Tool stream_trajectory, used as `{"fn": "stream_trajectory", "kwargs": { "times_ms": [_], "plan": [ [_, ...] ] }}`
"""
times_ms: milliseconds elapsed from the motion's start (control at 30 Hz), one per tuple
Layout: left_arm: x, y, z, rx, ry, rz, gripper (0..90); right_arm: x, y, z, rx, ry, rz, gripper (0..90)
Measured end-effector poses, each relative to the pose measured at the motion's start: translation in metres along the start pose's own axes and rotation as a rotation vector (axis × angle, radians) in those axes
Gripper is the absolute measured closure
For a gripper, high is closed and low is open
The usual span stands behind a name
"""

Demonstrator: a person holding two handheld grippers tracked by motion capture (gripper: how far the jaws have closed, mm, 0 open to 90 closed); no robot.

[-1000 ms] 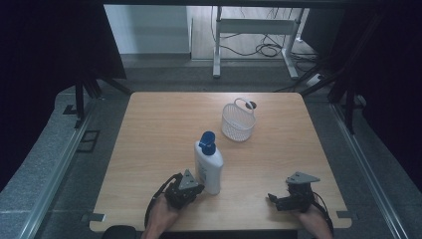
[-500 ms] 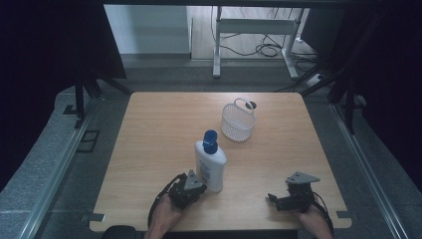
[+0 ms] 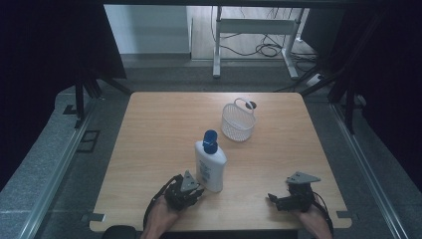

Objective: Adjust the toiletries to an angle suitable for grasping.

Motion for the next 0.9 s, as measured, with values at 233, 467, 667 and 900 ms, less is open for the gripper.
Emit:
{"fn": "stream_trajectory", "kwargs": {
  "times_ms": [233, 467, 667, 900],
  "plan": [
    [-0.003, -0.004, -0.007, -0.008, -0.021, 0.014, 61.0, -0.002, -0.001, 0.0, -0.007, -0.012, 0.004, 0.6],
    [-0.008, -0.006, -0.016, -0.03, -0.042, 0.041, 49.1, -0.004, -0.006, 0.003, 0.011, -0.035, 0.014, 1.7],
    [-0.014, -0.007, -0.023, -0.037, -0.085, 0.071, 38.0, -0.008, -0.008, 0.005, 0.019, -0.049, 0.027, 0.0],
    [-0.021, -0.004, -0.031, -0.073, -0.119, 0.107, 22.6, -0.014, -0.008, 0.005, 0.017, -0.068, 0.046, 0.0]
  ]
}}
Point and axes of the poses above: each handheld gripper's, and its own axes: y roughly forward along the jaws, z roughly out of its top, x roughly to its right, the point moved 5 cm from there along y, roughly forward along the jaws, and after that the axes turned 12 degrees about y, right-handed, at the moved point
